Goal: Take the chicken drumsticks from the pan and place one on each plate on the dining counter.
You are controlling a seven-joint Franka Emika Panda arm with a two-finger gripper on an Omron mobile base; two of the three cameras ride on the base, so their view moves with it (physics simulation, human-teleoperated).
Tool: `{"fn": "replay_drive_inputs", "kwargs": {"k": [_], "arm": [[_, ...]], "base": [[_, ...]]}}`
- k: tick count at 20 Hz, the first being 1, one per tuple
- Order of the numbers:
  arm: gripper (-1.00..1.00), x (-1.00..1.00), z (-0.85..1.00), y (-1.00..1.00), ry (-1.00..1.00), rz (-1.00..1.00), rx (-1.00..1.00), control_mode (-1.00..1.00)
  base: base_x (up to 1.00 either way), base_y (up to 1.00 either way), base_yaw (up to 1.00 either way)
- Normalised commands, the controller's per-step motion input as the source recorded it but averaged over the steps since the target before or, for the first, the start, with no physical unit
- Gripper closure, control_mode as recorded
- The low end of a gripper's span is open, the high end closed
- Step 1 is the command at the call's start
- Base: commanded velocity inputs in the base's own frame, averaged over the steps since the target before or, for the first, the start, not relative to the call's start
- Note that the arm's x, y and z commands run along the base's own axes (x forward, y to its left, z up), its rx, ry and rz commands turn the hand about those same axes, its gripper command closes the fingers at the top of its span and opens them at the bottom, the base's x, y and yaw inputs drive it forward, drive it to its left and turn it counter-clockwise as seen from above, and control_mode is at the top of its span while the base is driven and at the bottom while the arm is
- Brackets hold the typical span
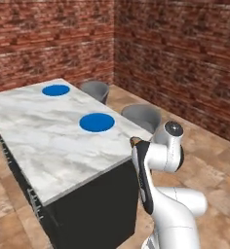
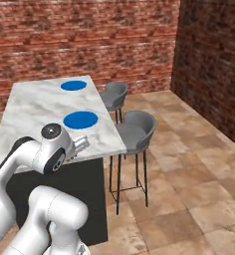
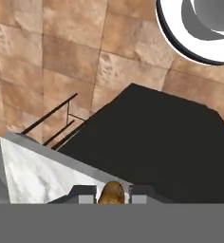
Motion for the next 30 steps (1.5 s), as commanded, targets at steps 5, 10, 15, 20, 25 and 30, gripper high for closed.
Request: {"fn": "replay_drive_inputs", "kwargs": {"k": [5,10,15,20,25,30], "arm": [[1.00,0.00,0.00,0.00,0.00,0.00,0.00,1.00],[1.00,0.00,0.00,0.00,0.00,0.00,0.00,1.00],[1.00,0.00,0.00,0.00,0.00,0.00,0.00,1.00],[1.00,0.00,0.00,0.00,0.00,0.00,0.00,1.00],[1.00,0.00,0.00,0.00,0.00,0.00,0.00,1.00],[1.00,0.00,0.00,0.00,0.00,0.00,0.00,1.00]], "base": [[0.34,-0.28,0.49],[0.46,-0.43,0.49],[0.57,-0.50,0.47],[0.47,-0.45,0.47],[0.41,-0.41,0.47],[0.41,-0.45,0.47]]}}
